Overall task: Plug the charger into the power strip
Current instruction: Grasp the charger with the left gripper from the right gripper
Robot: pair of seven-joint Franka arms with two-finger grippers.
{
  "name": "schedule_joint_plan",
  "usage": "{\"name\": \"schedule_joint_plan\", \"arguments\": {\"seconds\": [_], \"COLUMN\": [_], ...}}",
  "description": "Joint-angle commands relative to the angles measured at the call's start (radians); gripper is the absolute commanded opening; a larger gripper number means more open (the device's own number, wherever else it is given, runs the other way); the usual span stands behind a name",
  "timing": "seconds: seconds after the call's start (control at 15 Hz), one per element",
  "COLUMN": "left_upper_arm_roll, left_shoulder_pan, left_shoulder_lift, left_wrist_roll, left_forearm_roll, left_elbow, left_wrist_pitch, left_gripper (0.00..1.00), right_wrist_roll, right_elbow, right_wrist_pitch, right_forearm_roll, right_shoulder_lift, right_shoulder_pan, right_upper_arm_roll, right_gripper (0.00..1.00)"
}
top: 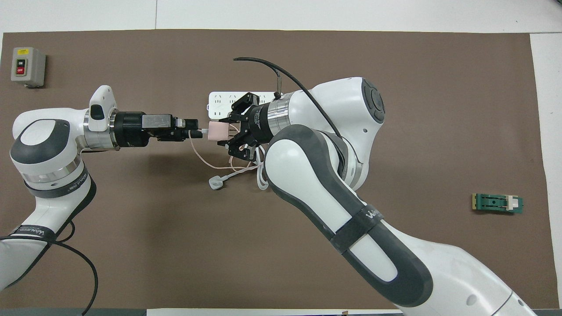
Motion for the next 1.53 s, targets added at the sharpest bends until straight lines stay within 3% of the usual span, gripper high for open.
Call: {"name": "schedule_joint_plan", "arguments": {"seconds": [0.0, 0.73, 0.93, 1.2, 1.46], "left_upper_arm_roll": [0.007, 0.01, 0.011, 0.016, 0.016], "left_shoulder_pan": [-0.018, -0.055, -0.058, -0.058, -0.055], "left_shoulder_lift": [-0.018, -0.024, -0.024, -0.024, -0.021], "left_wrist_roll": [0.02, 0.017, 0.014, 0.011, 0.01], "left_forearm_roll": [-0.091, -0.1, -0.099, -0.086, -0.028], "left_elbow": [-0.033, -0.052, -0.052, -0.052, -0.045], "left_wrist_pitch": [-0.03, -0.03, -0.036, -0.035, -0.025], "left_gripper": [1.0, 0.98, 0.79, 0.4, 0.23], "right_wrist_roll": [0.028, 0.027, 0.027, 0.028, 0.027], "right_elbow": [0.031, 0.032, 0.034, 0.034, 0.035], "right_wrist_pitch": [-0.026, -0.052, -0.052, -0.054, -0.055], "right_forearm_roll": [-0.015, -0.016, -0.016, -0.016, -0.018], "right_shoulder_lift": [0.015, 0.016, 0.016, 0.016, 0.016], "right_shoulder_pan": [-0.003, -0.005, -0.006, -0.008, -0.011], "right_upper_arm_roll": [0.0, -0.001, -0.001, -0.001, -0.001], "right_gripper": [0.0, 0.0, 0.0, 0.0, 0.0]}}
